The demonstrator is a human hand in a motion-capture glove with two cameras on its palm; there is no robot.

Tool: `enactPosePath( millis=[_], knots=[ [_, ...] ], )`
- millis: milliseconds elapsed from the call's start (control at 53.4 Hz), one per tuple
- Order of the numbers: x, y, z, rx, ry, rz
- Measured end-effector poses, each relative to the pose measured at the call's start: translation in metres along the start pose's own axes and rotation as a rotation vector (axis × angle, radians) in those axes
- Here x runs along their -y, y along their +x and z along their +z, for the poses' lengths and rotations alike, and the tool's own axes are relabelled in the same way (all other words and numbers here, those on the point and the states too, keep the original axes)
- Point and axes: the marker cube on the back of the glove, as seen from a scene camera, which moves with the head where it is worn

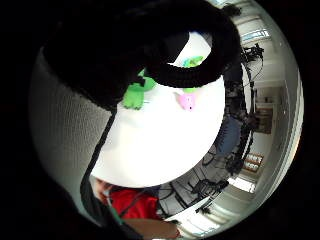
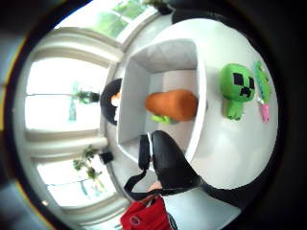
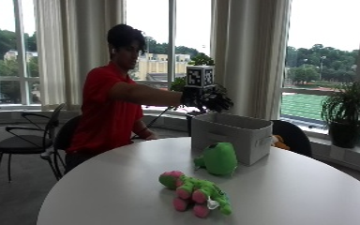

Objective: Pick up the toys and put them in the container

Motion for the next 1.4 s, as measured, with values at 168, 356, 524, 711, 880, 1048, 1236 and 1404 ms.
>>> enactPosePath(
  millis=[168,356,524,711,880,1048,1236,1404],
  knots=[
    [0.016,0.052,0.029,-0.022,-0.041,0.088],
    [0.04,0.08,0.056,-0.071,-0.064,0.118],
    [0.066,0.082,0.094,-0.091,-0.076,0.116],
    [0.092,0.072,0.123,-0.048,-0.124,0.116],
    [0.108,0.08,0.143,-0.078,-0.202,0.128],
    [0.113,0.089,0.162,-0.098,-0.278,0.155],
    [0.115,0.084,0.165,-0.136,-0.261,0.178],
    [0.116,0.083,0.161,-0.123,-0.153,0.179]
  ],
)
